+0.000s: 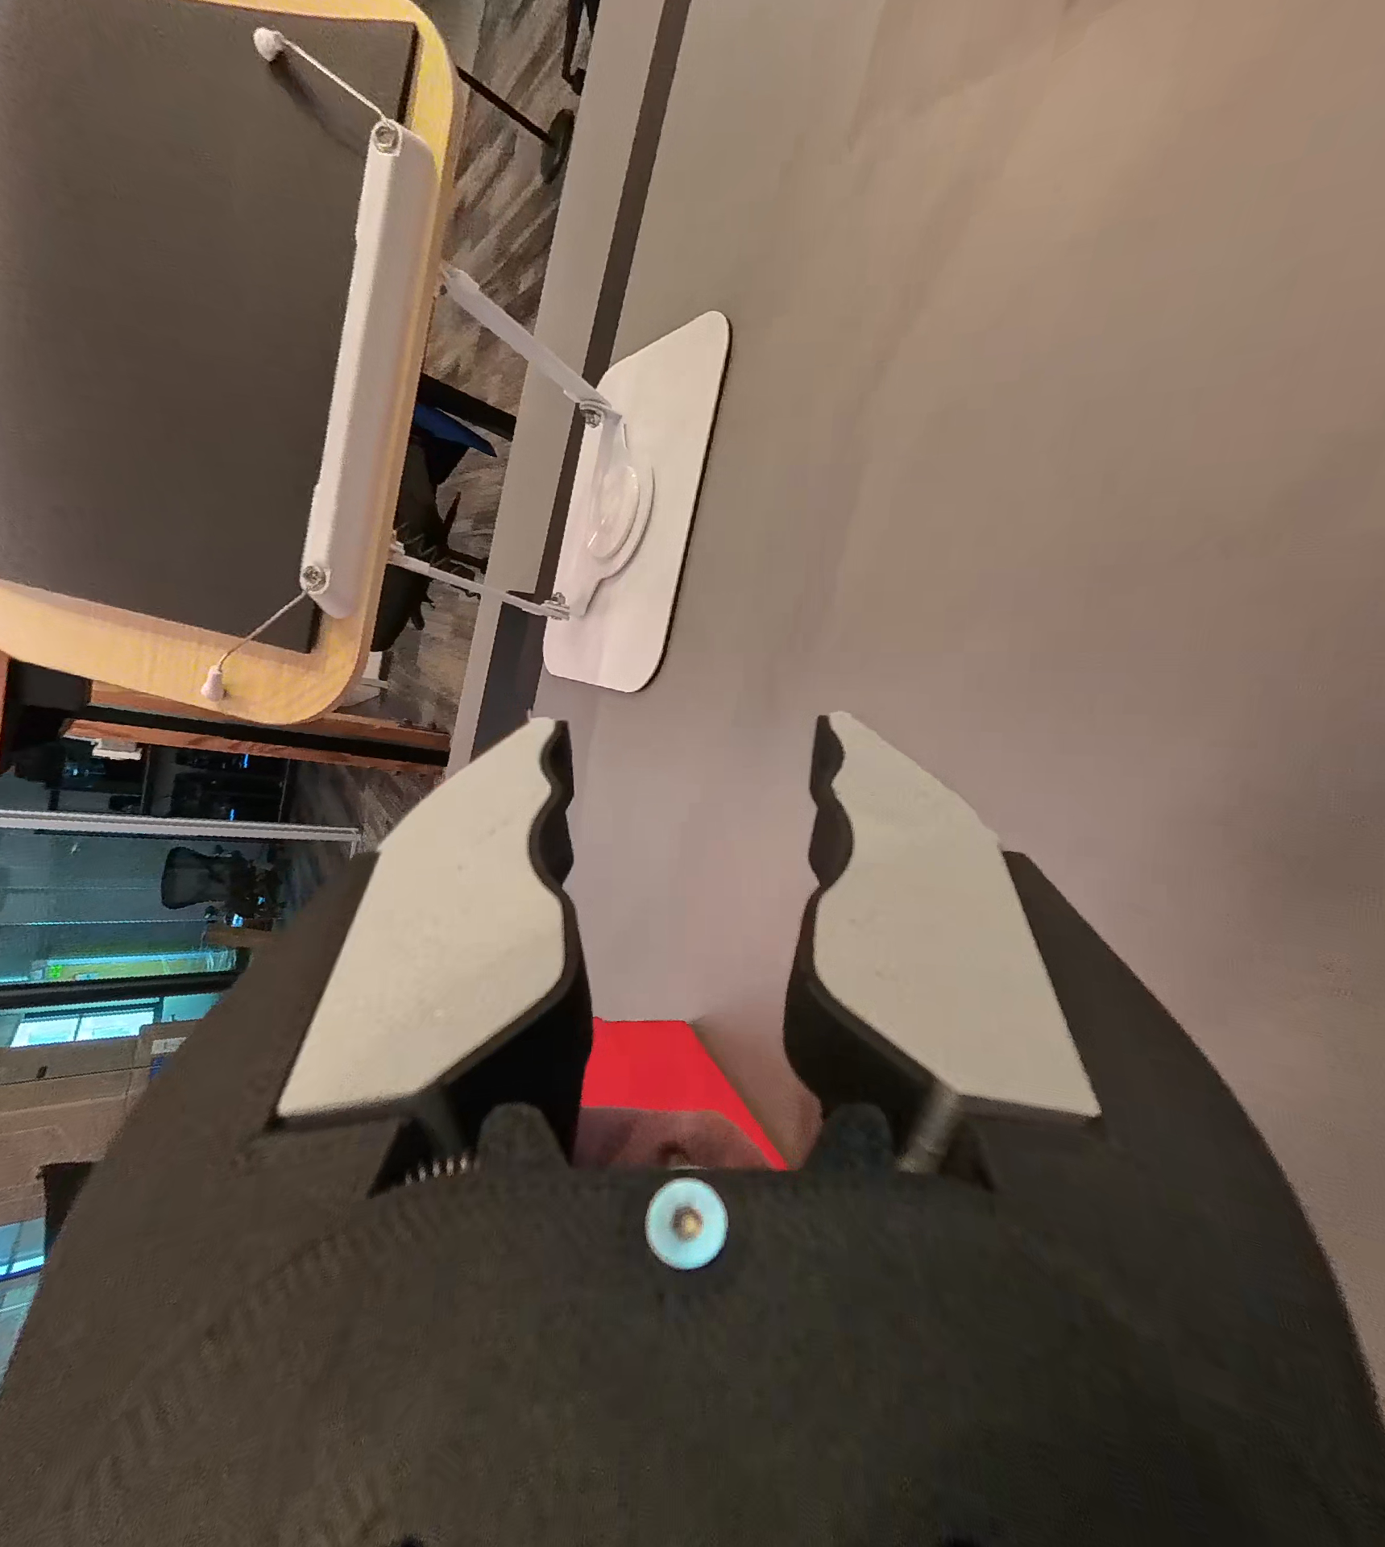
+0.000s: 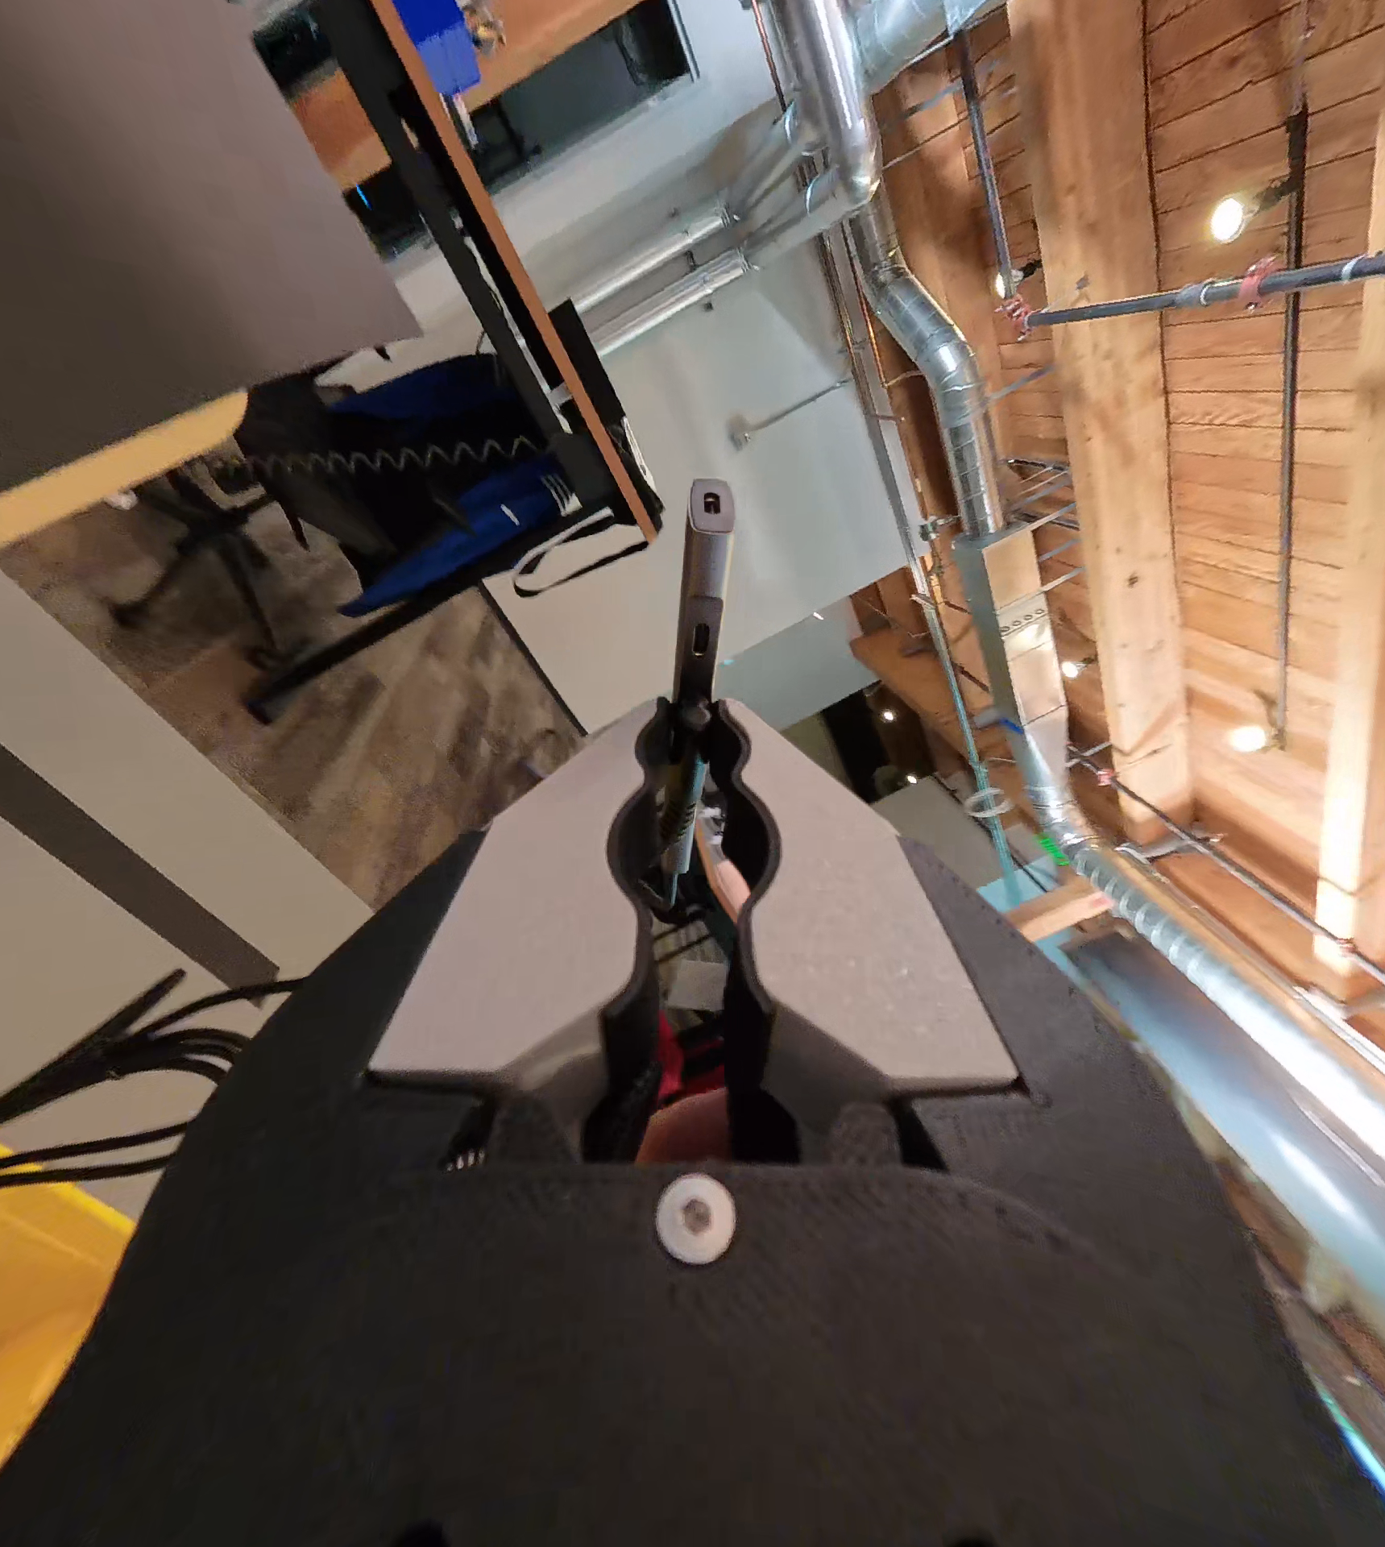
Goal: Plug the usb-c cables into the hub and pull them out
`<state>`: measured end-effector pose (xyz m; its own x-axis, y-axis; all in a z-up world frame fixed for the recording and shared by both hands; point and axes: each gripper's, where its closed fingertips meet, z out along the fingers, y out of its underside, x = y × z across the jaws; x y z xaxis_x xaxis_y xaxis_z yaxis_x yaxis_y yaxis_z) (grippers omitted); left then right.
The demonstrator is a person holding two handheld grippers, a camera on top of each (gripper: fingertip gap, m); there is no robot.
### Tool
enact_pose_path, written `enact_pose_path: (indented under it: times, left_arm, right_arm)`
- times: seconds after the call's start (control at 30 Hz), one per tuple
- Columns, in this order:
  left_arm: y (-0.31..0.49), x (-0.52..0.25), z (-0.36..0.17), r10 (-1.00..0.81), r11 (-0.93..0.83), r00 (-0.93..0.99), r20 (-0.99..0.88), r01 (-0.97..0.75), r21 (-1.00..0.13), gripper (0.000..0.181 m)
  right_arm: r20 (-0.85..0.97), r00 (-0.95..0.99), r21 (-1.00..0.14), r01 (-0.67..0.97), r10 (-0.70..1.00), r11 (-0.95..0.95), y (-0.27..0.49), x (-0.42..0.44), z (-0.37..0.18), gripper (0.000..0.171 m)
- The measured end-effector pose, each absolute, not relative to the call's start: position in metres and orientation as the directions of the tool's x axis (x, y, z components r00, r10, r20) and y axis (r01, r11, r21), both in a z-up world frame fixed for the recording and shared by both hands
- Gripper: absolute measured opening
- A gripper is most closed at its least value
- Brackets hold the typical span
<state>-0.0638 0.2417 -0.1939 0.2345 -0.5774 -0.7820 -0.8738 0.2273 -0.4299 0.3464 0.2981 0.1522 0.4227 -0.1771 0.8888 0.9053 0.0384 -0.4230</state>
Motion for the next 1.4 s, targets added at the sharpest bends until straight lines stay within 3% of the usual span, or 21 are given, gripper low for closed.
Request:
enact_pose_path:
  times: [0.13,0.4,0.6,0.77,1.07,1.2,1.4]
  left_arm:
    - [0.239,-0.061,-0.198,-0.593,0.23,0.234,-0.77,-0.868,-0.441,0.054]
    - [0.228,-0.051,-0.19,-0.612,0.253,0.248,-0.751,-0.838,-0.483,0.054]
    - [0.227,-0.051,-0.198,-0.626,0.242,0.241,-0.742,-0.844,-0.478,0.055]
    - [0.226,-0.05,-0.204,-0.634,0.241,0.228,-0.739,-0.85,-0.469,0.055]
    - [0.225,-0.052,-0.205,-0.637,0.24,0.226,-0.737,-0.85,-0.469,0.055]
    - [0.223,-0.048,-0.207,-0.641,0.247,0.216,-0.737,-0.851,-0.464,0.055]
    - [0.218,-0.043,-0.211,-0.648,0.257,0.192,-0.737,-0.856,-0.449,0.055]
  right_arm:
    - [0.877,0.453,-0.448,0.892,-0.161,0.063,0.297,0.338,0.161,0.006]
    - [0.812,0.575,-0.571,0.818,-0.097,0.074,0.324,0.351,0.095,0.006]
    - [0.775,0.63,-0.626,0.776,-0.051,0.069,0.323,0.351,0.099,0.005]
    - [0.724,0.688,-0.684,0.724,0.041,-0.089,0.32,0.382,0.026,0.006]
    - [0.656,0.703,-0.643,0.711,0.274,-0.285,0.288,0.409,-0.135,0.006]
    - [0.627,0.657,-0.543,0.754,0.418,-0.37,0.284,0.409,-0.186,0.005]
    - [0.438,0.639,-0.375,0.77,0.633,-0.517,0.289,0.403,-0.249,0.007]
